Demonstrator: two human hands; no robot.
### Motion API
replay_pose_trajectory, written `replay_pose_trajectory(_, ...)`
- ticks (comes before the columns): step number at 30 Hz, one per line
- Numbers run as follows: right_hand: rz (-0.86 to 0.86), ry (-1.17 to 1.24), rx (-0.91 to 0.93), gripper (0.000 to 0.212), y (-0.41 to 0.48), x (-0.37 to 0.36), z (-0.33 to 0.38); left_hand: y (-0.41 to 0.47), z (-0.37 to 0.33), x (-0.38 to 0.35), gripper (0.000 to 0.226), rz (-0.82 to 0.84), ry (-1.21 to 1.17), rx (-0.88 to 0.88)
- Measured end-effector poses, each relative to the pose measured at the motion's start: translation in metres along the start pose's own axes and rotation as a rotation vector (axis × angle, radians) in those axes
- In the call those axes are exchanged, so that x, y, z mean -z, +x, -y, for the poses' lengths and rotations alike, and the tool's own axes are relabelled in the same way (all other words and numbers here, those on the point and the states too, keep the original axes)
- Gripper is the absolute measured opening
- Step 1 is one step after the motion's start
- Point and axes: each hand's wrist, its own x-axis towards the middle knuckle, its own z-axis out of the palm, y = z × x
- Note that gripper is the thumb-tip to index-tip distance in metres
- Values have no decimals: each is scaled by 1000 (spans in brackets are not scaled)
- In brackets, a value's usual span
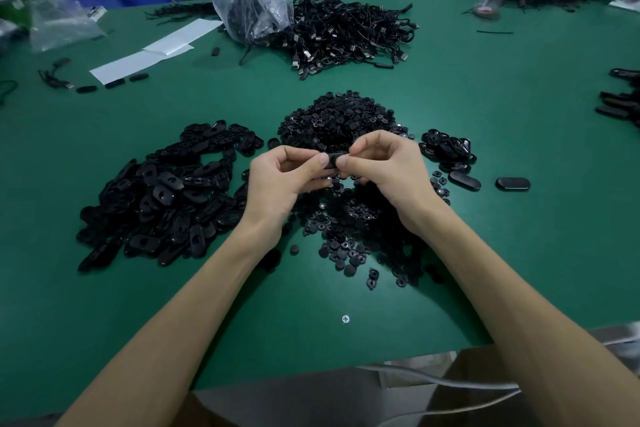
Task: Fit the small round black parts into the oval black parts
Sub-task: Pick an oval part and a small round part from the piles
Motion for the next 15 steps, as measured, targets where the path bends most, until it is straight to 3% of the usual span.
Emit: replay_pose_trajectory(15, -47, -56, 70, 19, -1, -1, -1, 0, 4, -1, 18, 34, 23, -37)
